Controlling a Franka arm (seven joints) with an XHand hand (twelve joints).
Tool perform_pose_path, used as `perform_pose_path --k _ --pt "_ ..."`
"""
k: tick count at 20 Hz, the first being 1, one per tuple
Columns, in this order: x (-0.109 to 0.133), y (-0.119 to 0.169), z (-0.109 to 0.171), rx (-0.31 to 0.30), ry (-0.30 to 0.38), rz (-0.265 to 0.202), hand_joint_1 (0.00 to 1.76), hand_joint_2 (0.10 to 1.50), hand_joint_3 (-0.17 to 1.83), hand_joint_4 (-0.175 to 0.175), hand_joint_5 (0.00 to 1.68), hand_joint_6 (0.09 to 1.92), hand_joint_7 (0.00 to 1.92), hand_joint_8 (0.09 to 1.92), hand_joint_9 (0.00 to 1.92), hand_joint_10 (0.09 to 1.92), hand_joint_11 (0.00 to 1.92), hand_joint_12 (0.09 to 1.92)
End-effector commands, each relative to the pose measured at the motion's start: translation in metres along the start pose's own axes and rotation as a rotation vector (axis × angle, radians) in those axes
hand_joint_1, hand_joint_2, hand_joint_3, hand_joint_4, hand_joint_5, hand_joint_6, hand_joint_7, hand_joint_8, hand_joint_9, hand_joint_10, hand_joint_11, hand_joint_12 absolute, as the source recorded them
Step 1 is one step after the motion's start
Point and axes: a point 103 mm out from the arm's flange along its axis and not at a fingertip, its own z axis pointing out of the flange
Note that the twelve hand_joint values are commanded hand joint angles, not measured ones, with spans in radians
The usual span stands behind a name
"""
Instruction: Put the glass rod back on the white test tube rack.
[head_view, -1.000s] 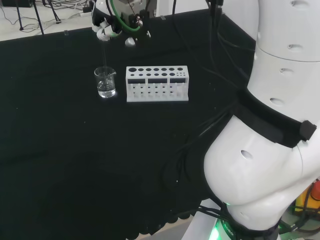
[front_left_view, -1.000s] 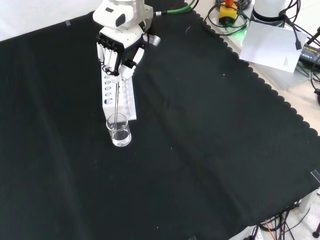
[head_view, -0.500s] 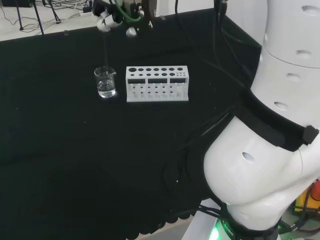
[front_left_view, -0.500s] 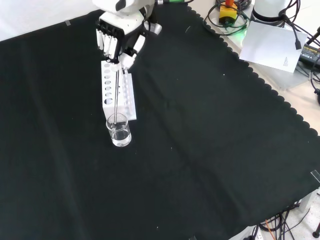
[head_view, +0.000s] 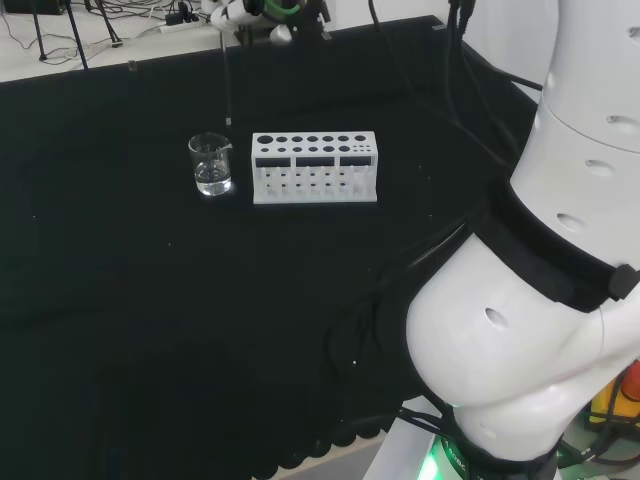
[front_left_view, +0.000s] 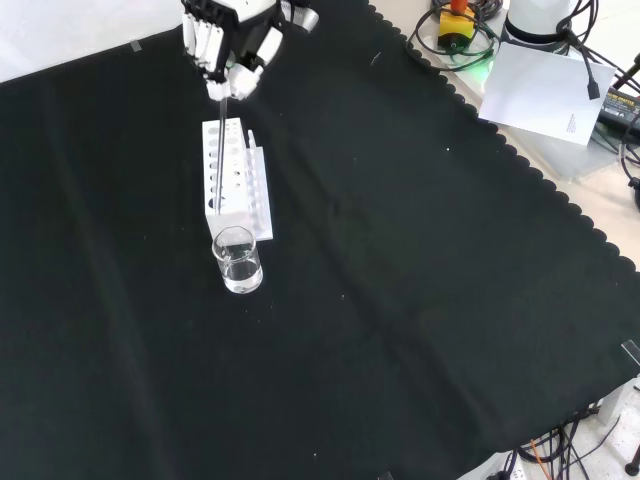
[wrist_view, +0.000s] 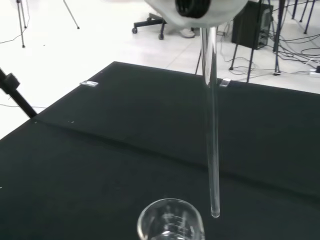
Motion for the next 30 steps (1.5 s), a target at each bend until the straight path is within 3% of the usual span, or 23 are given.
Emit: perform_pose_path --k 1,15,19,25,30 --pt "-0.026 -0.021 -0.009 0.01 -0.018 0.044 1.3 1.04 0.01 -0.175 1.15 0.42 1.15 1.04 1.59 0.95 1.42 1.12" --pt "-0.073 -0.06 -0.017 0.009 -0.035 0.152 1.3 1.04 0.01 -0.175 1.15 0.42 1.15 1.05 1.59 0.95 1.42 1.12" --pt "-0.073 -0.061 -0.015 0.016 -0.037 0.155 1.3 1.05 0.01 -0.175 1.15 0.42 1.15 1.05 1.59 0.95 1.42 1.12" --pt "-0.072 -0.084 -0.016 0.009 -0.043 0.153 1.3 1.05 0.01 -0.175 1.15 0.42 1.15 1.05 1.59 0.95 1.42 1.12" --pt "-0.064 -0.081 -0.014 0.017 -0.045 0.15 1.3 1.05 0.01 -0.175 1.15 0.42 1.15 1.05 1.59 0.95 1.43 1.12"
